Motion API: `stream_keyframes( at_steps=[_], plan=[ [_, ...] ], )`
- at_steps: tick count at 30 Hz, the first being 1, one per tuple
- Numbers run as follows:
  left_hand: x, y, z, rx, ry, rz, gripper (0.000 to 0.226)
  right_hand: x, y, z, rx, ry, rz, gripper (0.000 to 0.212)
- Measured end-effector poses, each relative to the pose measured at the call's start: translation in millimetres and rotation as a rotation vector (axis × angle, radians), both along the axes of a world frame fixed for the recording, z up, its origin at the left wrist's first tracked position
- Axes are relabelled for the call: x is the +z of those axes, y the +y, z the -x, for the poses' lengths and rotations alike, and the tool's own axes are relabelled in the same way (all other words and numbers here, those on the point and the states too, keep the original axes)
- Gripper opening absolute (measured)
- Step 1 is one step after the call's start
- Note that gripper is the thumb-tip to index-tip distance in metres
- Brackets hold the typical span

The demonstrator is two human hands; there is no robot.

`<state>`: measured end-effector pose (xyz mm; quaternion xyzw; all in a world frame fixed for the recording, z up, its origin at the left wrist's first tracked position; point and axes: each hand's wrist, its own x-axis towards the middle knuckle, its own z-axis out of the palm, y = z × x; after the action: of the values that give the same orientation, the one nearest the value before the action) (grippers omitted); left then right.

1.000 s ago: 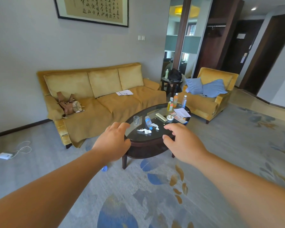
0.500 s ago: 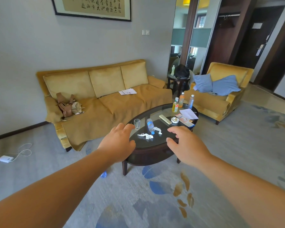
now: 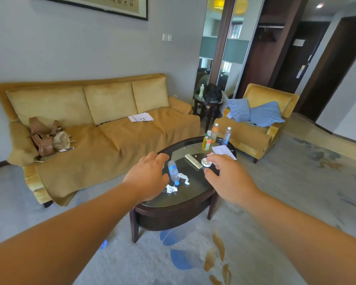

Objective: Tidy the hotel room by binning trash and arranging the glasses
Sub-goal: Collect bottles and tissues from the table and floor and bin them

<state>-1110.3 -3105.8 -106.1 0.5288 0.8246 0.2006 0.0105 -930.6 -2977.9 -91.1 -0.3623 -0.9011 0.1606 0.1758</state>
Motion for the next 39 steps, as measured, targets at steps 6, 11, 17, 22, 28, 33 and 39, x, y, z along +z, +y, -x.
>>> stream_keyframes(
  at_steps=[6,11,17,22,28,33,39],
  plan=[
    [-23,49,33,0.02,-0.03,0.043,0.051,-19,53,37,0.022,-0.024,0.041,0.04],
    [-36,96,54,0.068,-0.042,0.09,0.052,-31,107,58,0.084,-0.029,0.045,0.039],
    [-38,174,66,0.134,-0.047,0.078,0.052,-31,196,76,0.14,0.022,0.056,0.039],
    [-47,224,70,0.158,-0.065,0.079,0.05,-42,258,91,0.151,-0.009,0.093,0.04],
    [-66,266,102,0.195,-0.107,0.121,0.049,-67,308,123,0.17,-0.05,0.131,0.041],
    [-99,302,138,0.188,-0.159,0.185,0.05,-99,345,162,0.168,-0.111,0.171,0.042],
    [-123,362,201,0.168,-0.204,0.232,0.05,-127,392,217,0.143,-0.192,0.186,0.04]
  ],
)
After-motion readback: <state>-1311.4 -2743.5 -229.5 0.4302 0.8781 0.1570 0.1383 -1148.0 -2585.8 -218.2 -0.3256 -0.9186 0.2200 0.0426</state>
